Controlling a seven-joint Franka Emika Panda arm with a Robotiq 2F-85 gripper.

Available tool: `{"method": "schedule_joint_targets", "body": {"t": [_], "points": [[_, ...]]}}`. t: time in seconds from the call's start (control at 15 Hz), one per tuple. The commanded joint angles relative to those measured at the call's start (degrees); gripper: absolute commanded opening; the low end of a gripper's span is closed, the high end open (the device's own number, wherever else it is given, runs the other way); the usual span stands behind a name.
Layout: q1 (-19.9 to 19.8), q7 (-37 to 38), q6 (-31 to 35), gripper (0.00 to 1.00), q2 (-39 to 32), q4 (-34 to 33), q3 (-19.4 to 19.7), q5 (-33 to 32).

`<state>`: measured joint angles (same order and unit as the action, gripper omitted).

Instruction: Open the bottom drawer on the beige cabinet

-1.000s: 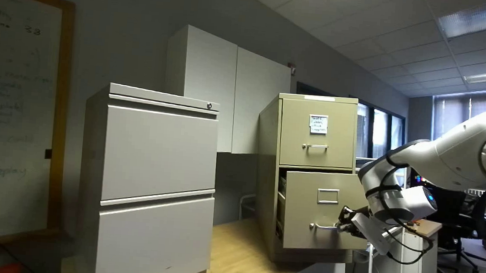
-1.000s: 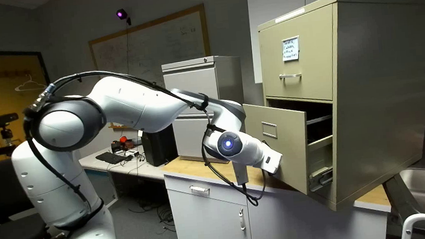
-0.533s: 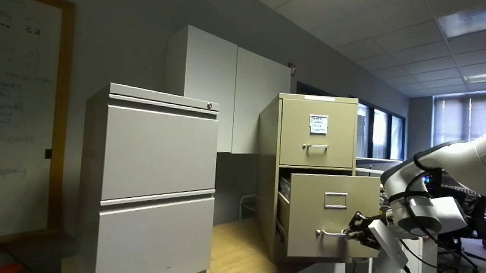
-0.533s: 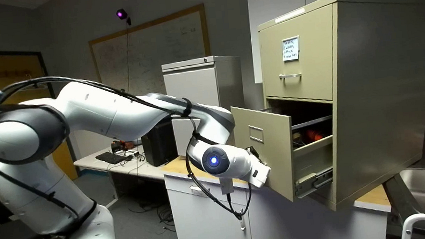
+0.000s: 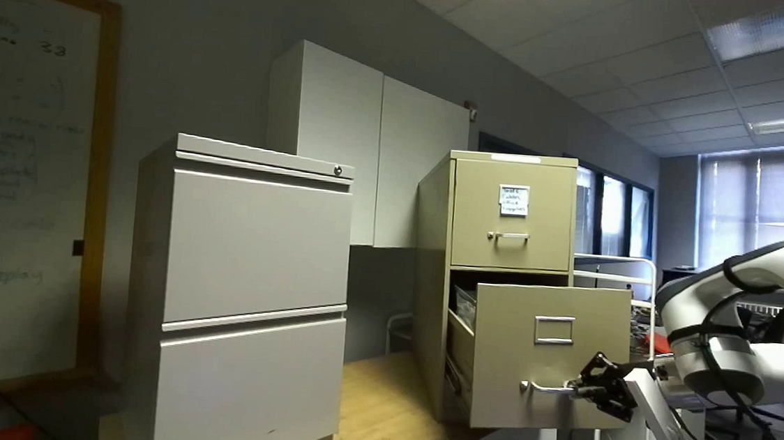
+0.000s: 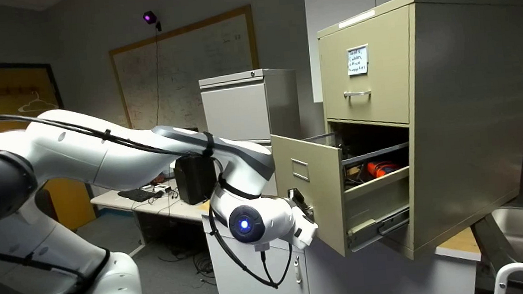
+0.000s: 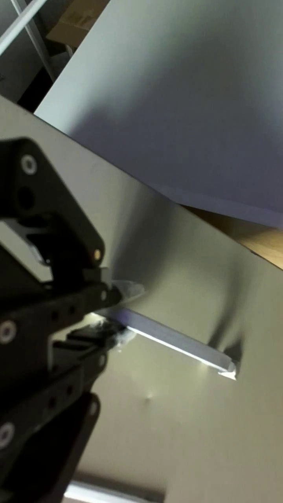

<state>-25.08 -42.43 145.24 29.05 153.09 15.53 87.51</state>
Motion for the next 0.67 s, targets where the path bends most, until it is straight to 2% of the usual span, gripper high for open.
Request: {"method": "schedule_joint_targets", "body": {"t": [0.0,0.27,0.33,0.6], "points": [[1.4,0.19,-4.06,0.08,6.32,10.59,-0.43,-1.79],[0.58,0.75,-5.34,0.08,9.94,13.92,0.02,-1.43],[2.16,0.27,-7.1,0.08,1.71,6.01,1.41,-0.11],[1.49,0.71,-10.99,0.08,1.41,6.63,2.78,-0.54]]}}
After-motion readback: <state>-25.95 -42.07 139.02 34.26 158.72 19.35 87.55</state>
